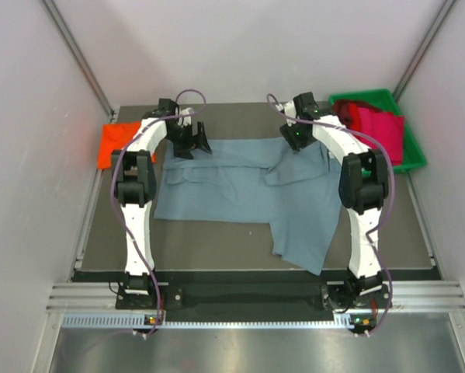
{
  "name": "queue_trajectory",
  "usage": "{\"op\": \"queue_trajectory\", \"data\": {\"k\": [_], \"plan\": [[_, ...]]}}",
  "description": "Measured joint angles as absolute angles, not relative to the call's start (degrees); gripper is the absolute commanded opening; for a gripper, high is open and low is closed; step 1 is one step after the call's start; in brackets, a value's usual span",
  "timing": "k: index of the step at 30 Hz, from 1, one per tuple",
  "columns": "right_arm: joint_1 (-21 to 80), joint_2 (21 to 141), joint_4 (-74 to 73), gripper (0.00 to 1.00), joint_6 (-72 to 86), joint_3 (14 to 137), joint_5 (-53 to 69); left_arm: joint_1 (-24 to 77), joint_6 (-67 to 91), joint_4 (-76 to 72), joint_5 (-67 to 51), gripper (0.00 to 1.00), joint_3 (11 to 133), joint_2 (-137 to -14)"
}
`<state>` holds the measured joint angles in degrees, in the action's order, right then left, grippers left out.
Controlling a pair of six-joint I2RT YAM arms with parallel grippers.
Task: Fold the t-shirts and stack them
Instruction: Fold the tshirt
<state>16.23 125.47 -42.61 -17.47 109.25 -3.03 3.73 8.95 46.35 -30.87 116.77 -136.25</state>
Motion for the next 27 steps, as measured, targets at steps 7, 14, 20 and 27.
{"op": "queue_trajectory", "data": {"k": [7, 14, 20, 27], "plan": [[16.8, 127.7, -43.5, 0.40, -17.8, 109.3, -0.2, 3.7, 9.1, 46.3, -30.7, 0.99, 116.7, -136.2], [17.1, 128.6, -43.9, 0.00, -17.9, 109.7, -0.5, 3.7, 9.1, 46.3, -30.6, 0.98, 116.7, -136.2], [17.1, 125.5, -44.4, 0.00, -17.5, 106.8, -1.3, 3.7, 9.1, 46.3, -30.4, 0.96, 116.7, -136.2], [16.7, 109.1, -46.8, 0.00, -16.3, 97.3, -0.6, 3.5, 9.1, 46.6, -30.2, 0.94, 116.7, -136.2]]}}
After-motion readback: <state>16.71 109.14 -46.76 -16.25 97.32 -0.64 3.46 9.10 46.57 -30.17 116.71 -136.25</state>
